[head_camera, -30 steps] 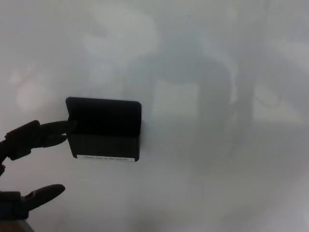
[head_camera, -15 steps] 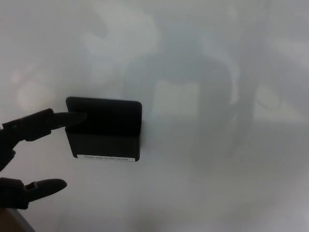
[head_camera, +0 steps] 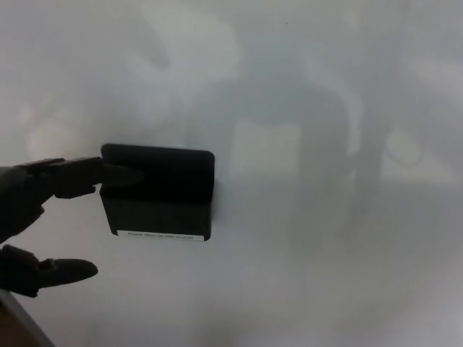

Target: A magnetic marker holder is on the left hand side of the white board, the robot put the index and middle finger into the opening of the container and pull off the magnetic holder and hand it to a human on the left hand side.

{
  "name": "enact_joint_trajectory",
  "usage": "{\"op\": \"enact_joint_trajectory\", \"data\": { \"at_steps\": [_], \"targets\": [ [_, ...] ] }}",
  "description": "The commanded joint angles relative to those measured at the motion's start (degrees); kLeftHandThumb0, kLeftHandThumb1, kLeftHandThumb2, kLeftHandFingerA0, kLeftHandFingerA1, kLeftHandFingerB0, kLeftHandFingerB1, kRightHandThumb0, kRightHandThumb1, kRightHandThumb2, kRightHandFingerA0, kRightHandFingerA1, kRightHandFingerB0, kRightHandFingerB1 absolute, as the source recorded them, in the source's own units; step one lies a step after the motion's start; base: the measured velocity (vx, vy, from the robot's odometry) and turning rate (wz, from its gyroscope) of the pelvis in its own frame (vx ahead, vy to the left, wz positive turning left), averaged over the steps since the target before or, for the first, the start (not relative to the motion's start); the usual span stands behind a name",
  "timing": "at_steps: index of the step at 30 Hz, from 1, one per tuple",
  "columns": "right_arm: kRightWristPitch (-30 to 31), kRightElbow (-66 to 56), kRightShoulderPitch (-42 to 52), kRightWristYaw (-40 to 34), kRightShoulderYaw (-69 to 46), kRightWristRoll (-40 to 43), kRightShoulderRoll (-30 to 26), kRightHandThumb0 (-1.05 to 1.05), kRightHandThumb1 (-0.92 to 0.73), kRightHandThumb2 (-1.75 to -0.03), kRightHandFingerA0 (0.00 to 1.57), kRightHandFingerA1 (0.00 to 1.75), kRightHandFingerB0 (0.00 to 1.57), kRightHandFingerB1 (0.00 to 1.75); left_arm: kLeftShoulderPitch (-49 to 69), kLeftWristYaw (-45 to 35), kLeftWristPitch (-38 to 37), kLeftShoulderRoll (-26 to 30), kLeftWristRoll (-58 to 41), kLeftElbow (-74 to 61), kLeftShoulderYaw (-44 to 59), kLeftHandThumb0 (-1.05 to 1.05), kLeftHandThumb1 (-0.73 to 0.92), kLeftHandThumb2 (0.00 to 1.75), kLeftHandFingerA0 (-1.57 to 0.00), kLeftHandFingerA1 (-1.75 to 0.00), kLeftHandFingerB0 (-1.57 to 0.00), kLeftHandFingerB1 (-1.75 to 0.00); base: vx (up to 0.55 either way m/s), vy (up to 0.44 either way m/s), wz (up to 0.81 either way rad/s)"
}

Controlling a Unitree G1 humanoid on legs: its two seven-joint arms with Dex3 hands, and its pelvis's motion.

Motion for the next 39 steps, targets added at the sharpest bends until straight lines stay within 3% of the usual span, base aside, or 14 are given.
{"op": "enact_joint_trajectory", "data": {
  "at_steps": [1,4,5,8,12,13,19,20,25,26,29,31,32,39],
  "targets": [
    [0.6,0.2,0.2,-0.2,-0.3,0.5,-1.1,-0.57,-0.82,-0.64,0.05,0.24,0.18,0.29,-9.2,-5.8,6.8,6.5,3.2,1.0,-3.3,-0.23,0.39,0.91,-0.09,-0.51,-0.09,-0.49,0.0,0.0,0.0],
    [0.7,0.2,0.3,-0.4,-0.3,0.5,-1.1,-0.57,-0.82,-0.64,0.04,0.26,0.17,0.29,-13.6,-7.1,10.2,8.4,3.6,0.9,-5.1,-0.22,0.39,0.91,-0.09,-0.51,-0.09,-0.49,0.0,0.0,0.0],
    [0.6,0.3,0.4,-0.5,-0.4,0.5,-1.0,-0.61,-0.64,-0.93,0.04,0.3,0.08,0.4,-17.5,-8.6,12.7,9.5,3.9,1.1,-6.9,-0.22,0.37,0.9,-0.1,-0.51,-0.1,-0.49,0.0,0.0,0.0],
    [0.6,0.3,0.6,-0.7,-0.2,0.3,-1.2,-0.58,-0.82,-0.64,0.1,0.26,0.17,0.29,-22.7,-10.1,15.3,9.9,3.9,2.1,-9.7,-0.22,0.31,0.87,-0.12,-0.51,-0.11,-0.5,0.0,0.0,0.0],
    [0.5,0.3,0.9,-0.9,0.1,0.0,-1.3,-0.6,-0.8,-0.67,0.12,0.2,0.17,0.3,-28.0,-11.5,17.7,9.5,5.0,3.5,-13.3,-0.23,0.29,0.86,-0.12,-0.51,-0.11,-0.5,0.0,0.0,0.0],
    [0.5,0.3,0.9,-1.4,0.3,-0.3,-1.3,-0.33,-0.6,-1.12,0.0,0.5,0.0,0.46,-29.9,-11.9,18.4,9.1,5.4,4.3,-14.7,-0.44,0.44,0.54,-0.31,-0.33,-0.26,-0.3,0.0,0.0,0.0],
    [1.3,0.4,0.9,-1.2,0.3,0.0,-1.2,-0.33,-0.6,-1.12,0.0,0.49,0.0,0.47,-36.8,-14.0,23.0,6.6,6.6,8.1,-21.1,-0.48,0.44,0.53,-0.31,-0.33,-0.28,-0.3,0.0,0.0,0.0],
    [1.2,0.4,0.9,-1.5,0.6,-0.4,-1.4,-0.59,-0.82,-0.66,0.2,0.28,0.16,0.28,-37.8,-14.6,24.1,5.9,6.6,9.1,-22.4,-0.47,0.43,0.53,-0.3,-0.34,-0.28,-0.3,0.0,0.0,0.0],
    [1.1,0.3,0.7,-1.8,0.7,-0.4,-1.4,-0.6,-0.82,-0.66,0.21,0.28,0.16,0.29,-41.1,-15.9,26.7,4.7,9.3,11.8,-26.8,-0.52,0.43,0.54,-0.31,-0.34,-0.26,-0.29,0.0,0.0,0.0],
    [1.0,0.3,0.7,-2.0,0.8,-0.5,-1.4,-0.6,-0.83,-0.66,0.21,0.28,0.17,0.29,-41.6,-16.0,26.9,4.2,10.1,12.7,-27.9,-0.26,0.19,0.82,-0.12,-0.51,-0.11,-0.49,0.0,0.0,0.0],
    [0.9,0.3,0.5,-2.1,0.7,-0.3,-1.5,-0.58,-0.82,-0.66,0.26,0.3,0.17,0.29,-42.2,-15.6,27.9,2.8,11.1,14.1,-29.6,-0.51,0.41,0.53,-0.31,-0.34,-0.26,-0.3,0.0,0.0,0.0],
    [0.8,0.2,0.5,-2.0,0.6,-0.1,-1.4,-0.59,-0.82,-0.66,0.25,0.3,0.17,0.29,-42.1,-15.2,27.3,2.4,11.6,14.7,-30.2,-0.26,0.2,0.82,-0.12,-0.51,-0.11,-0.49,0.0,0.0,0.0],
    [0.8,0.2,0.5,-2.0,0.5,0.0,-1.4,-0.58,-0.82,-0.64,0.22,0.3,0.16,0.29,-42.1,-15.3,26.9,2.4,12.1,15.2,-30.7,-0.61,0.38,0.68,-0.28,-0.42,-0.21,-0.36,0.0,0.0,0.0],
    [0.7,0.0,-0.1,-2.2,0.3,0.2,-1.3,-0.55,-0.82,-0.64,0.23,0.31,0.16,0.29,-45.0,-18.4,28.5,2.1,13.8,16.6,-32.9,-0.62,0.37,0.69,-0.3,-0.43,-0.16,-0.35,0.0,0.0,0.0]
  ]
}}
